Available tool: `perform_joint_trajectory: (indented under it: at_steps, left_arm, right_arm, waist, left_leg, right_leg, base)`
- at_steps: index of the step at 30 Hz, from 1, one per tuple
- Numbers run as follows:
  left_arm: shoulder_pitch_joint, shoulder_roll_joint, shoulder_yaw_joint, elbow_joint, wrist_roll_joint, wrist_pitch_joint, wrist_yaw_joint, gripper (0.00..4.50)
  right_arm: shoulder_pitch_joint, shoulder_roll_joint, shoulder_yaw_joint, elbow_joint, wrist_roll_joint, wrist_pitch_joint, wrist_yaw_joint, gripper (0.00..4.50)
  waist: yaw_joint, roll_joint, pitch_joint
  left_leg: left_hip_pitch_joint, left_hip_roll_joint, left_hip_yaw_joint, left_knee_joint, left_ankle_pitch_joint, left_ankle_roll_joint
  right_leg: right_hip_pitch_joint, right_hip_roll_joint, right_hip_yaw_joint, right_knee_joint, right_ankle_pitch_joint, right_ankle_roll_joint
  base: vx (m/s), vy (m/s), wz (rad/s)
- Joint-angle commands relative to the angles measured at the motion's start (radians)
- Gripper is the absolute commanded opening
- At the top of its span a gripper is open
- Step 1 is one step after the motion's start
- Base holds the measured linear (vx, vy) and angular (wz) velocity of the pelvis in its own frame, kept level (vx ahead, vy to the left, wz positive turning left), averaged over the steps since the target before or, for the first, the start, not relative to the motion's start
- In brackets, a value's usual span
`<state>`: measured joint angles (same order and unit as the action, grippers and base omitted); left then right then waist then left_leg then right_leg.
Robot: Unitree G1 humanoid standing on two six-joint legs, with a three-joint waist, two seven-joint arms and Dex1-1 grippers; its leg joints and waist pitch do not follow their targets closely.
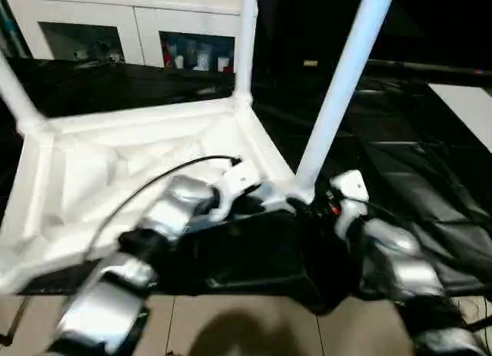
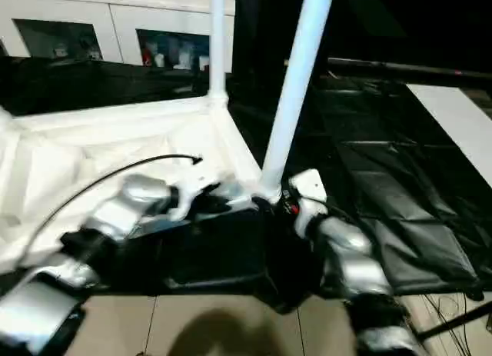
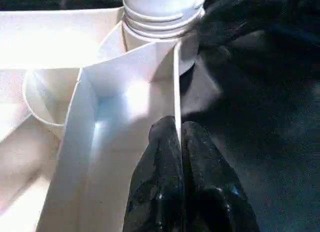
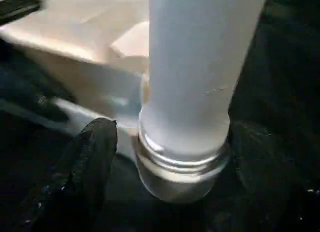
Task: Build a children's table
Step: Rotate leg to tighten
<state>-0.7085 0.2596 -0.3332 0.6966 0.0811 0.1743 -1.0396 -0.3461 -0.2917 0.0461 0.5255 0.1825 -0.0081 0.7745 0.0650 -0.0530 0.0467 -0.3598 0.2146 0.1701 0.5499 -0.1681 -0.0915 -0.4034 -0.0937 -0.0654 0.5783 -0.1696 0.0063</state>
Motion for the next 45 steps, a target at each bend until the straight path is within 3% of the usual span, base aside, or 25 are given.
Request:
perform_joint_trajectory:
  at_steps: [1, 3, 4, 6, 7, 9, 14, 19, 20, 26, 29, 30, 36, 38, 40, 43, 44, 45]
  left_arm:
    - [0.059, 0.032, -0.049, -0.049, -0.036, -0.009, -0.147, 0.00]
    - [0.079, 0.059, -0.057, -0.091, -0.054, -0.007, -0.206, 0.00]
    - [0.081, 0.062, -0.057, -0.095, -0.056, -0.006, -0.212, 0.00]
    - [0.090, 0.078, -0.059, -0.120, -0.057, 0.006, -0.235, 0.00]
    - [0.094, 0.086, -0.059, -0.132, -0.056, 0.012, -0.245, 0.00]
    - [0.095, 0.088, -0.058, -0.135, -0.057, 0.014, -0.248, 0.00]
    - [0.101, 0.092, -0.055, -0.145, -0.057, 0.020, -0.249, 0.00]
    - [0.107, 0.089, -0.057, -0.157, -0.056, 0.031, -0.254, 0.00]
    - [0.107, 0.087, -0.057, -0.160, -0.056, 0.036, -0.255, 0.00]
    - [0.106, 0.088, -0.057, -0.159, -0.057, 0.039, -0.260, 0.00]
    - [0.105, 0.089, -0.055, -0.161, -0.056, 0.043, -0.261, 0.00]
    - [0.105, 0.089, -0.052, -0.162, -0.057, 0.048, -0.259, 0.00]
    - [0.101, 0.065, -0.029, -0.133, -0.052, 0.063, -0.195, 0.00]
    - [0.086, 0.038, -0.016, -0.090, -0.034, 0.062, -0.120, 0.00]
    - [0.065, 0.007, -0.001, -0.046, -0.018, 0.066, -0.036, 0.00]
    - [0.008, -0.075, 0.040, 0.054, -0.003, 0.092, 0.150, 0.00]
    - [-0.014, -0.109, 0.057, 0.091, -0.001, 0.098, 0.224, 0.00]
    - [-0.019, -0.116, 0.061, 0.099, -0.001, 0.096, 0.243, 0.00]
  right_arm:
    - [0.012, -0.037, 0.032, -0.034, 0.003, -0.011, 0.110, 3.73]
    - [0.014, -0.053, 0.035, -0.042, 0.013, -0.009, 0.145, 3.73]
    - [0.015, -0.054, 0.035, -0.043, 0.014, -0.008, 0.148, 3.73]
    - [0.016, -0.062, 0.043, -0.054, 0.022, -0.002, 0.175, 3.73]
    - [0.018, -0.068, 0.053, -0.061, 0.022, 0.004, 0.197, 3.73]
    - [0.018, -0.069, 0.059, -0.063, 0.019, 0.004, 0.201, 3.73]
    - [0.029, -0.068, 0.078, -0.077, 0.015, 0.009, 0.230, 3.73]
    - [0.038, -0.066, 0.070, -0.089, 0.032, 0.022, 0.244, 3.29]
    - [0.040, -0.066, 0.068, -0.093, 0.037, 0.024, 0.245, 3.03]
    - [0.037, -0.059, 0.065, -0.081, 0.045, 0.018, 0.248, 2.73]
    - [0.036, -0.055, 0.065, -0.077, 0.045, 0.018, 0.249, 2.70]
    - [0.037, -0.049, 0.066, -0.075, 0.044, 0.019, 0.248, 2.70]
    - [0.039, -0.010, 0.068, -0.035, 0.021, 0.026, 0.176, 2.69]
    - [0.028, 0.021, 0.046, 0.003, 0.015, 0.032, 0.098, 2.69]
    - [0.014, 0.052, 0.017, 0.041, 0.012, 0.039, 0.008, 2.68]
    - [-0.019, 0.114, -0.024, 0.126, -0.038, 0.035, -0.241, 2.68]
    - [-0.035, 0.142, -0.043, 0.159, -0.063, 0.037, -0.366, 2.68]
    - [-0.040, 0.147, -0.047, 0.167, -0.067, 0.038, -0.392, 2.68]
  waist:
    - [0.010, -0.012, -0.054]
    - [0.010, -0.007, -0.057]
    - [0.013, -0.005, -0.061]
    - [0.015, -0.004, -0.065]
    - [0.019, -0.002, -0.066]
    - [0.025, -0.002, -0.064]
    - [0.026, 0.004, -0.056]
    - [0.024, 0.004, -0.052]
    - [0.025, 0.004, -0.053]
    - [0.026, 0.005, -0.056]
    - [0.026, 0.005, -0.056]
    - [0.026, 0.000, -0.056]
    - [0.026, 0.001, -0.054]
    - [0.025, 0.000, -0.047]
    - [0.022, -0.005, -0.042]
    - [0.018, -0.009, -0.041]
    - [0.016, -0.011, -0.037]
    - [0.014, -0.013, -0.039]
  left_leg:
    - [-0.005, 0.017, 0.006, -0.062, -0.265, 0.056]
    - [-0.005, 0.017, 0.008, -0.059, -0.221, 0.062]
    - [0.004, 0.017, 0.013, -0.052, -0.202, 0.069]
    - [0.000, 0.015, 0.014, -0.047, -0.124, 0.084]
    - [0.006, 0.014, 0.017, -0.043, -0.101, 0.097]
    - [0.007, 0.013, 0.020, -0.041, -0.095, 0.108]
    - [0.009, 0.015, 0.018, -0.049, -0.195, 0.068]
    - [0.010, 0.015, 0.015, -0.054, -0.248, 0.035]
    - [0.011, 0.015, 0.015, -0.054, -0.246, 0.034]
    - [0.009, 0.014, 0.014, -0.051, -0.217, 0.040]
    - [0.008, 0.013, 0.015, -0.051, -0.213, 0.044]
    - [0.007, 0.013, 0.015, -0.050, -0.209, 0.046]
    - [0.007, 0.013, 0.015, -0.051, -0.217, 0.042]
    - [0.009, 0.012, 0.014, -0.055, -0.259, 0.027]
    - [0.016, 0.010, 0.011, -0.056, -0.339, 0.005]
    - [0.020, 0.010, 0.008, -0.058, -0.355, -0.009]
    - [0.021, 0.006, 0.003, -0.058, -0.382, -0.021]
    - [0.020, 0.004, 0.002, -0.058, -0.382, -0.021]
  right_leg:
    - [0.043, -0.045, 0.032, -0.071, -0.324, -0.169]
    - [0.047, -0.044, 0.033, -0.058, -0.235, -0.202]
    - [0.043, -0.041, 0.035, -0.051, -0.176, -0.227]
    - [0.052, -0.036, 0.034, -0.033, -0.045, -0.257]
    - [0.050, -0.034, 0.034, -0.028, 0.008, -0.273]
    - [0.051, -0.034, 0.035, -0.027, 0.028, -0.283]
    - [0.051, -0.039, 0.036, -0.043, -0.119, -0.253]
    - [0.048, -0.039, 0.037, -0.053, -0.220, -0.216]
    - [0.048, -0.038, 0.037, -0.052, -0.216, -0.215]
    - [0.051, -0.037, 0.036, -0.045, -0.157, -0.230]
    - [0.052, -0.037, 0.036, -0.044, -0.147, -0.236]
    - [0.052, -0.036, 0.035, -0.044, -0.146, -0.235]
    - [0.050, -0.038, 0.036, -0.046, -0.180, -0.229]
    - [0.045, -0.039, 0.035, -0.056, -0.264, -0.208]
    - [0.035, -0.044, 0.035, -0.073, -0.445, -0.156]
    - [0.027, -0.044, 0.035, -0.081, -0.497, -0.132]
    - [0.024, -0.046, 0.028, -0.091, -0.580, -0.098]
    - [0.025, -0.046, 0.027, -0.093, -0.598, -0.087]
  base:
    - [0.000, 0.000, 0.00]
    - [0.054, 0.001, -0.01]
    - [0.072, -0.002, 0.02]
    - [0.078, 0.000, 0.01]
    - [0.058, 0.009, -0.02]
    - [0.000, 0.000, 0.00]
    - [0.000, 0.000, 0.00]
    - [0.000, 0.000, 0.00]
    - [0.000, 0.000, 0.00]
    - [0.000, 0.000, 0.00]
    - [0.000, 0.000, 0.00]
    - [0.000, 0.000, 0.00]
    - [0.000, 0.000, 0.00]
    - [0.000, 0.000, 0.00]
    - [0.000, 0.000, 0.00]
    - [-0.019, -0.001, 0.01]
    - [-0.060, 0.004, -0.02]
    - [-0.060, 0.004, -0.02]
